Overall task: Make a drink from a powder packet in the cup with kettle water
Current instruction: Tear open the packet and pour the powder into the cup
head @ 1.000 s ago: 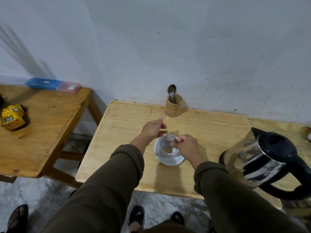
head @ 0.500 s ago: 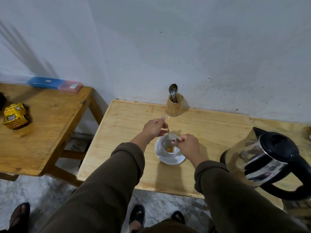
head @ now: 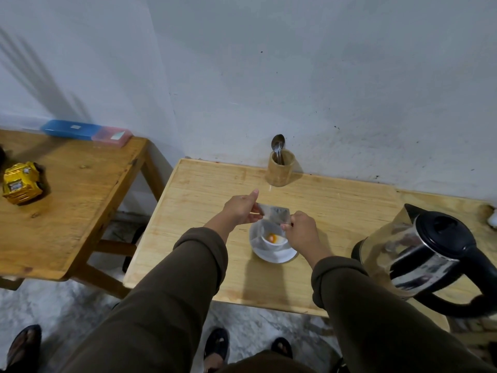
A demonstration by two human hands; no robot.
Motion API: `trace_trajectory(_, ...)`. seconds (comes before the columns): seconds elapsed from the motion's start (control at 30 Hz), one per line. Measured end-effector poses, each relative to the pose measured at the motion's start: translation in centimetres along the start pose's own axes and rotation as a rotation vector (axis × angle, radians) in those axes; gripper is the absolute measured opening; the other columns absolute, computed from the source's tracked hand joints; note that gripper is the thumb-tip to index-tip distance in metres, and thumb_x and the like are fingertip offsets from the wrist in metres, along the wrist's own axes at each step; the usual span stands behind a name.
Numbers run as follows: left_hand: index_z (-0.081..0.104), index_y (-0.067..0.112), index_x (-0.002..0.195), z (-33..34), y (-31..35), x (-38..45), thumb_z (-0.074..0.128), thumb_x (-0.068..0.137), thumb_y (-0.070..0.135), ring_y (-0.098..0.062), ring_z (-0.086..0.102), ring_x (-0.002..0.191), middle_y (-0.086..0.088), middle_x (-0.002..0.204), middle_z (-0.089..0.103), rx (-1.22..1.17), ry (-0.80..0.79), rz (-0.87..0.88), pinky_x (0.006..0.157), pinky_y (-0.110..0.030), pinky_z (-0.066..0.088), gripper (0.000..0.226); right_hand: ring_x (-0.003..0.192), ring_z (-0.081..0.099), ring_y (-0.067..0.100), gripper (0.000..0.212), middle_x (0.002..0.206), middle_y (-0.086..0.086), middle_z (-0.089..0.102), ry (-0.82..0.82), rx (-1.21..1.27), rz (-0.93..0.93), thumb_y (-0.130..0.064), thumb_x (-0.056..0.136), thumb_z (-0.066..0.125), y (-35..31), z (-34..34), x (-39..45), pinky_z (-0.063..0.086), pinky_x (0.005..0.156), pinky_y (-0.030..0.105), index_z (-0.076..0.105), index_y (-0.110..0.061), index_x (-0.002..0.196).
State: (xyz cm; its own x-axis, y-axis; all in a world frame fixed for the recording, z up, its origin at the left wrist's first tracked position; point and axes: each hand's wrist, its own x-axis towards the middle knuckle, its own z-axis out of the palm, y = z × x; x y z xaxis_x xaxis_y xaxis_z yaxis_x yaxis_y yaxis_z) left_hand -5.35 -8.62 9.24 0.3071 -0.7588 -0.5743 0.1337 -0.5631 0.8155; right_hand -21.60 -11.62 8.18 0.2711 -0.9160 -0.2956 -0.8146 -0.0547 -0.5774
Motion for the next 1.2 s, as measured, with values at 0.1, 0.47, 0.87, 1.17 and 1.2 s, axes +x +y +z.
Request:
trace_trajectory(0.1,0.059,0.003,0.076,-0.5,0.0,-0.5,0.052,0.094,0.037,-0.017,0.064,0.072,-0.010,0.079,0.064,-0.004,-0.029,-0.055,0.071,-0.022,0.058,0.038,0.079,0.047,0.022,0.014,0.071,-0.005,0.038,-0.010,-0.010,-0.049,-0.007,0.088,0.058,-0.1,0.3,-0.1,0.033,0.065,0.027,0.046,-0.006,0.082)
trace_trajectory(0.47,0.054,0.016,0.106,-4.1,-4.5,-0.6,0.066,0.085,0.008,-0.016,0.054,0.060,-0.005,0.074,0.060,0.075,0.021,0.021,0.065,-0.030,0.049,0.026,0.100,0.055,0.024,0.047,0.130,0.000,0.039,0.127,-0.039,-0.210,-0.003,0.086,0.052,-3.2,1.3,-1.4,0.045,0.081,0.029,0.053,-0.024,0.128)
trace_trajectory(0.87,0.068,0.006,0.101,-4.6,-11.8,0.3,0.058,0.087,0.016,-0.029,0.063,0.104,-0.014,0.109,0.069,0.489,0.301,0.076,0.085,-0.028,0.045,0.020,0.091,0.061,0.033,0.032,0.088,0.015,0.070,0.057,-0.329,-0.194,-0.017,0.086,0.042,-2.7,6.0,-2.7,0.045,0.081,0.039,0.072,-0.007,0.084)
trace_trajectory(1.17,0.057,0.007,0.124,-1.1,-12.3,-1.8,0.055,0.092,0.021,-0.025,0.046,0.128,-0.012,0.136,0.049,0.560,0.173,0.411,0.101,-0.024,0.032,0.036,0.106,0.056,0.036,0.026,0.107,0.018,0.065,0.229,-0.263,-0.195,-0.013,0.085,0.057,-1.0,5.9,-5.3,0.042,0.099,0.042,0.069,-0.007,0.107)
trace_trajectory(1.2,0.055,0.005,0.126,-0.4,-12.2,-2.1,0.053,0.093,0.020,-0.025,0.048,0.126,-0.013,0.134,0.052,0.524,0.148,0.421,0.100,-0.022,0.032,0.036,0.106,0.056,0.036,0.025,0.107,0.018,0.064,0.240,-0.248,-0.189,-0.012,0.084,0.057,-0.6,5.7,-5.5,0.043,0.098,0.042,0.069,-0.008,0.105)
